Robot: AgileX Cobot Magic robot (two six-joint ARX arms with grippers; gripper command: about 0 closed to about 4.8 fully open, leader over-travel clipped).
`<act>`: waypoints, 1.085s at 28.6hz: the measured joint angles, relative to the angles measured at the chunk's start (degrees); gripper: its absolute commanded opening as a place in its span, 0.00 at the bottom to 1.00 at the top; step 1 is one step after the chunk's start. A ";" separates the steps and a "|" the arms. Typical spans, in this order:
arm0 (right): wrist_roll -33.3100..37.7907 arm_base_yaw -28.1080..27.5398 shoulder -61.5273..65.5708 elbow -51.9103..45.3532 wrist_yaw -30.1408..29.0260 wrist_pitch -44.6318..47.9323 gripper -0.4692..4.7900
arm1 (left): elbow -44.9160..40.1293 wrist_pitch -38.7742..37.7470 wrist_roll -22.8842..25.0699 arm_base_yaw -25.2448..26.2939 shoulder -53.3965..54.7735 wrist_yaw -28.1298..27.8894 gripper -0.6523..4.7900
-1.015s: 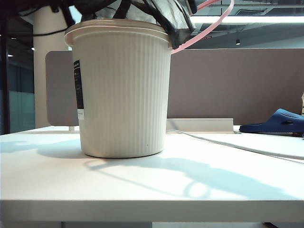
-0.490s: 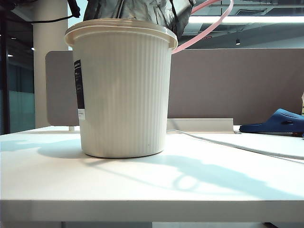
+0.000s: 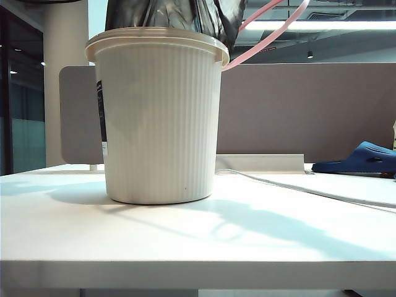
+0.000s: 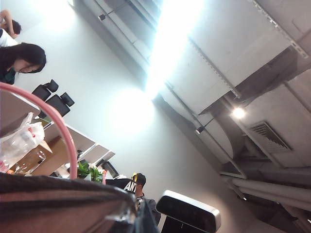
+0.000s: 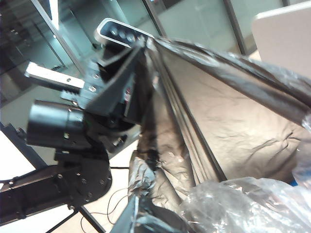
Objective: Open the ring lid of the trash can, pull out the black garbage bag inside, and place it on the table.
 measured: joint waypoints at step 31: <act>-0.20 0.02 1.44 24.09 -1.66 -5.99 0.09 | 27.30 -10.51 -2.54 -1.66 -0.02 -3.98 0.11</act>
